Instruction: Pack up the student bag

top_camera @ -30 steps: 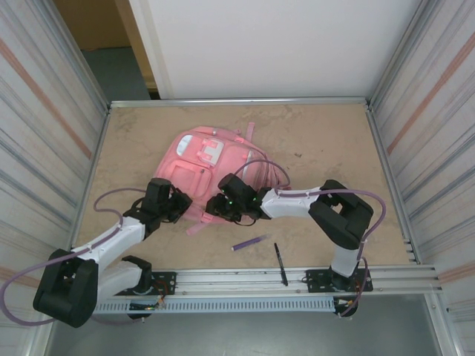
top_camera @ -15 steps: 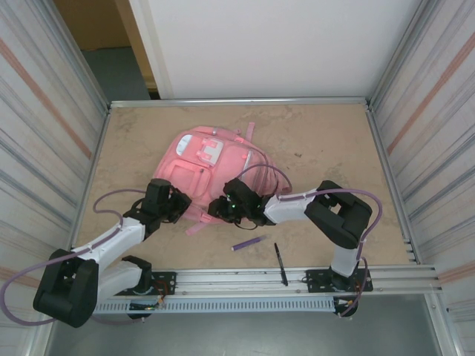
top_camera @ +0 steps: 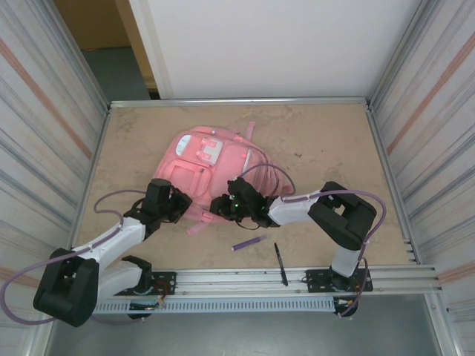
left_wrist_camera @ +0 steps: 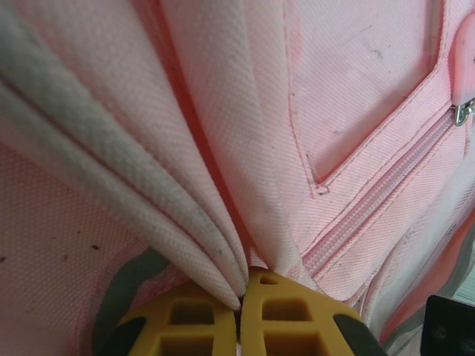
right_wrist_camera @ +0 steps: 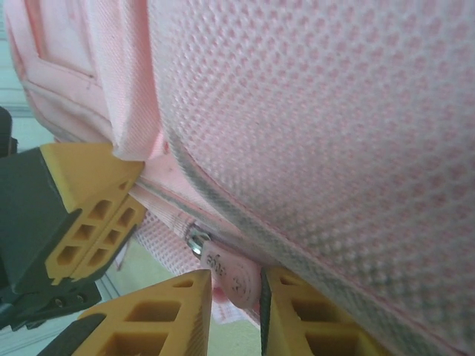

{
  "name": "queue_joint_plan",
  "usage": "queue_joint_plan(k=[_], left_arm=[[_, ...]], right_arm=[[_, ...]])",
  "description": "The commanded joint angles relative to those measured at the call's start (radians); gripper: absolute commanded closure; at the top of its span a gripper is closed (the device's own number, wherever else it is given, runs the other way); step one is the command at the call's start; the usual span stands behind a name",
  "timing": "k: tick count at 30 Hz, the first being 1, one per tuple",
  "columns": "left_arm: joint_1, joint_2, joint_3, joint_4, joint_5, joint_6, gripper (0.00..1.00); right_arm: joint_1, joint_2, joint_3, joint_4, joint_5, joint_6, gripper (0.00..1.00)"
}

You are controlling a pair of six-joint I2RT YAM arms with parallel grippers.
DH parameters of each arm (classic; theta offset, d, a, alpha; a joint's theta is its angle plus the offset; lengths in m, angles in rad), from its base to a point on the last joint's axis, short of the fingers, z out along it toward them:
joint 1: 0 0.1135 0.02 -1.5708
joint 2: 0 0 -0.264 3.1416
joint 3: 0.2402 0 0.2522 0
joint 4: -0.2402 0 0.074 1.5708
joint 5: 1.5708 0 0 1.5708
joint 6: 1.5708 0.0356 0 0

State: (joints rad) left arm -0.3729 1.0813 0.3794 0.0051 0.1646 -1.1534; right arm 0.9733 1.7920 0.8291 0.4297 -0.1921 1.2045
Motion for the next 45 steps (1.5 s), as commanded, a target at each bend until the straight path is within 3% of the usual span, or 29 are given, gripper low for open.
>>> queue_joint_plan(k=[1, 12, 16, 39, 45], left_arm=[[-0.012, 0.011, -0.011, -0.059, 0.033, -0.01, 1.0], [-0.012, 0.01, -0.026, -0.047, 0.041, -0.026, 1.0], [-0.012, -0.001, -0.035, -0.047, 0.037, -0.031, 1.0], [-0.014, -0.043, -0.083, -0.05, 0.026, -0.083, 1.0], [-0.013, -0.073, -0.082, -0.078, 0.012, -0.09, 1.0]], right_arm=[[-0.013, -0.02, 0.003, 0.038, 0.062, 0.008, 0.76], [-0.015, 0.015, 0.046, -0.014, 0.09, -0.006, 0.71], [-0.012, 0.026, 0.065, -0.013, 0.076, -0.024, 0.78], [-0.006, 0.077, 0.115, 0.052, 0.013, -0.073, 0.82], [-0.008, 0.056, 0.094, 0.028, 0.033, -0.077, 0.91]])
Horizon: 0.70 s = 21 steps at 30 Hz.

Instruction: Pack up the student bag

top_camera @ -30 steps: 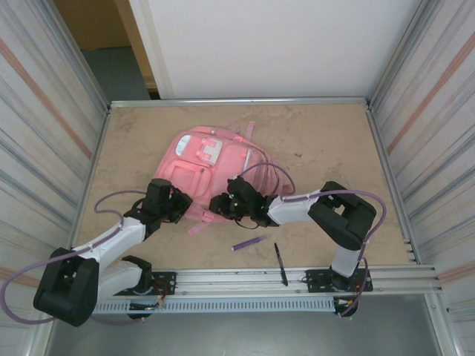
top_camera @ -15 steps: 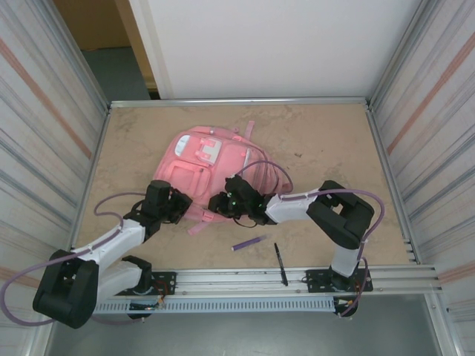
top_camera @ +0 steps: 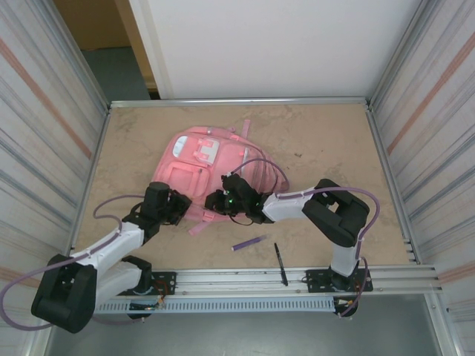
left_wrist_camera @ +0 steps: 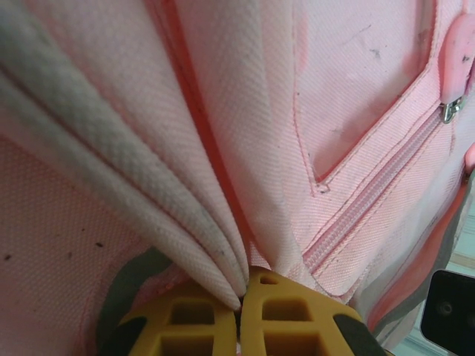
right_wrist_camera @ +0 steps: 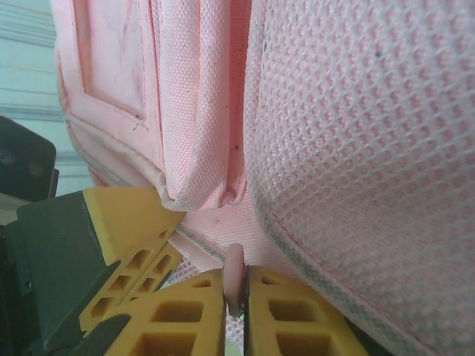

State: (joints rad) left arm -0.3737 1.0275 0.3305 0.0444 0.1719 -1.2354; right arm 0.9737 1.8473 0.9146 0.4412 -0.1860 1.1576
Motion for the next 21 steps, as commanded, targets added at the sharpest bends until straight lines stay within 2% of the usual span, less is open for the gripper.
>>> queue_joint_plan(k=[1, 5, 11, 16, 21], left_arm=[[-0.013, -0.024, -0.034, -0.124, -0.002, -0.012, 1.0], [-0.012, -0.054, -0.045, -0.141, -0.026, -0.043, 1.0], [-0.011, -0.111, -0.077, -0.15, -0.108, -0.178, 1.0], [-0.012, -0.128, -0.019, -0.222, -0.174, -0.146, 1.0], [-0.001, -0.11, 0.01, -0.233, -0.184, -0.117, 1.0]], right_arm=[[-0.007, -0.009, 0.004, 0.011, 0.033, -0.032, 0.91], [-0.007, -0.062, -0.009, -0.056, 0.062, -0.047, 0.95], [0.021, -0.155, -0.008, -0.311, 0.194, -0.117, 0.95], [0.056, -0.224, -0.038, -0.409, 0.295, -0.194, 0.95], [0.081, -0.31, -0.07, -0.489, 0.409, -0.25, 0.95]])
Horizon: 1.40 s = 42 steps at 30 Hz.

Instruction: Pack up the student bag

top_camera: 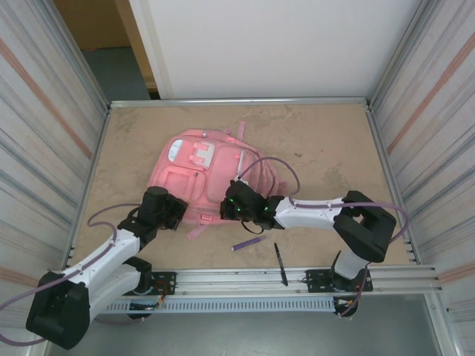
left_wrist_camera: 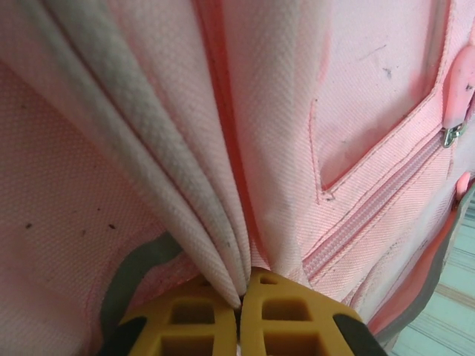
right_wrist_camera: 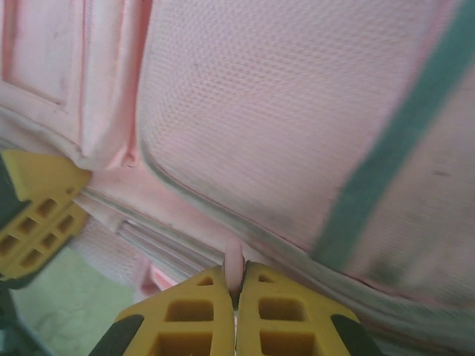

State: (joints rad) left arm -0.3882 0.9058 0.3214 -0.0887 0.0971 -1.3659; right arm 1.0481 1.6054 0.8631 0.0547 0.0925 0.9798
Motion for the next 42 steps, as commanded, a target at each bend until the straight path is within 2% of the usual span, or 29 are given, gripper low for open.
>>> queue_joint_plan(k=[1, 5, 8, 11, 16, 21, 24, 28, 31, 34, 35, 36, 37, 40, 42], left_arm=[[0.026, 0.019, 0.024, -0.098, -0.103, 0.02, 1.0], [0.111, 0.051, 0.044, -0.08, -0.012, 0.071, 1.0], [0.179, 0.091, 0.094, -0.107, 0.063, 0.158, 1.0], [0.226, 0.142, 0.145, -0.128, 0.106, 0.241, 1.0], [0.284, 0.25, 0.232, -0.16, 0.128, 0.381, 1.0], [0.377, 0.379, 0.3, -0.123, 0.223, 0.421, 1.0], [0.386, 0.468, 0.385, -0.124, 0.238, 0.474, 1.0], [0.387, 0.618, 0.571, -0.191, 0.297, 0.563, 1.0], [0.389, 0.72, 0.711, -0.208, 0.357, 0.601, 1.0], [0.397, 0.766, 0.823, -0.272, 0.388, 0.633, 1.0], [0.398, 0.764, 0.837, -0.288, 0.392, 0.633, 1.0], [0.399, 0.754, 0.838, -0.297, 0.391, 0.631, 1.0], [0.398, 0.742, 0.827, -0.304, 0.389, 0.619, 0.93], [0.393, 0.668, 0.743, -0.306, 0.425, 0.577, 0.75], [0.367, 0.603, 0.674, -0.316, 0.425, 0.557, 0.65]], right_arm=[[0.007, -0.083, -0.026, -0.116, 0.152, -0.09, 0.95], [-0.011, -0.153, -0.067, -0.123, 0.16, -0.214, 0.95], [-0.035, -0.207, -0.092, -0.148, 0.183, -0.309, 0.96], [-0.101, -0.247, -0.11, -0.169, 0.128, -0.379, 1.0], [-0.201, -0.304, -0.113, -0.175, 0.027, -0.5, 1.0], [-0.297, -0.334, -0.121, -0.133, -0.087, -0.597, 1.0], [-0.334, -0.356, -0.123, -0.083, -0.182, -0.663, 0.99], [-0.33, -0.35, -0.077, -0.077, -0.275, -0.717, 0.97], [-0.322, -0.307, -0.035, -0.064, -0.299, -0.714, 0.98], [-0.32, -0.273, 0.0, -0.068, -0.261, -0.694, 0.99], [-0.32, -0.27, 0.002, -0.071, -0.244, -0.682, 0.96], [-0.321, -0.266, 0.007, -0.085, -0.216, -0.665, 0.85], [-0.326, -0.263, 0.016, -0.106, -0.204, -0.654, 0.76], [-0.332, -0.235, 0.075, -0.232, -0.167, -0.652, 0.67], [-0.332, -0.22, 0.116, -0.323, -0.087, -0.667, 0.59]])
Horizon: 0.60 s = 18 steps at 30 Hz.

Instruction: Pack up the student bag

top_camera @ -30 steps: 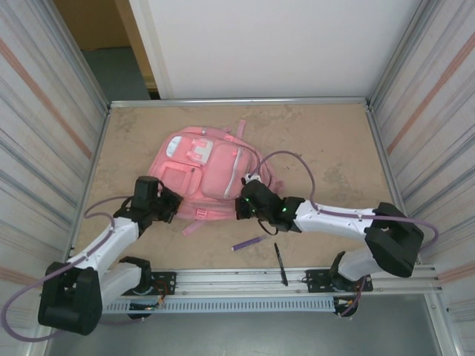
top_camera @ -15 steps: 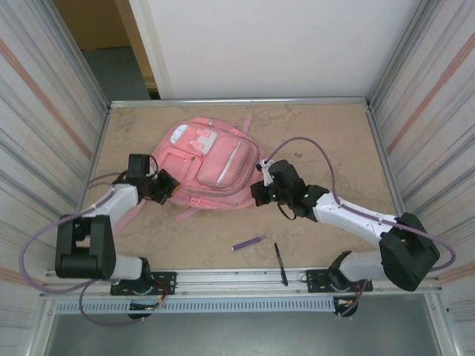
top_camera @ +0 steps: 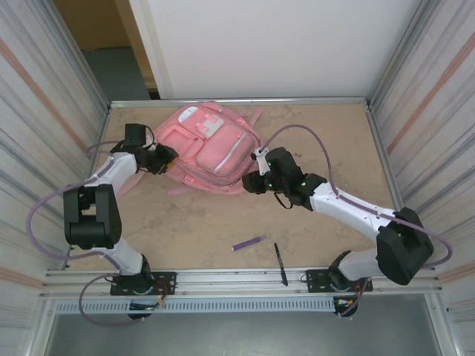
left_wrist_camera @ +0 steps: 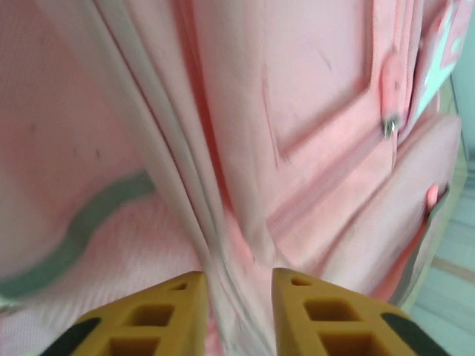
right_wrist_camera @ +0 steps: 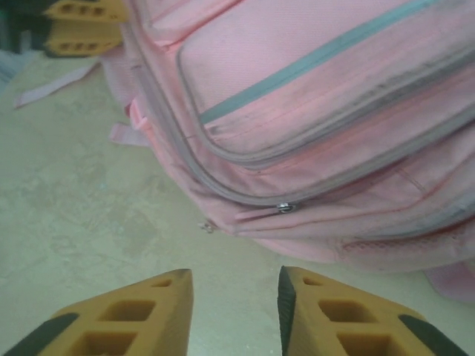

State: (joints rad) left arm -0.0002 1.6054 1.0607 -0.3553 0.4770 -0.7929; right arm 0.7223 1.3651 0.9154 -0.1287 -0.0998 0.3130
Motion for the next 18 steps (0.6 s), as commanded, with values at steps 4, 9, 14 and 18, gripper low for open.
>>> queue_joint_plan(k=[4, 9, 14, 18], left_arm=[[-0.135, -0.208, -0.146, -0.072, -0.006, -0.037, 0.58], [-0.312, -0.244, -0.191, -0.009, -0.153, -0.125, 0.55], [-0.346, -0.154, -0.192, 0.075, -0.186, -0.202, 0.56], [-0.359, -0.069, -0.183, 0.125, -0.214, -0.224, 0.56]], right_arm=[[-0.016, 0.019, 0.118, -0.234, 0.316, 0.004, 0.28], [-0.131, 0.037, 0.145, -0.25, 0.184, 0.097, 0.01], [-0.209, 0.118, 0.193, -0.25, -0.064, 0.15, 0.14], [-0.165, 0.13, 0.188, -0.235, -0.036, 0.133, 0.19]])
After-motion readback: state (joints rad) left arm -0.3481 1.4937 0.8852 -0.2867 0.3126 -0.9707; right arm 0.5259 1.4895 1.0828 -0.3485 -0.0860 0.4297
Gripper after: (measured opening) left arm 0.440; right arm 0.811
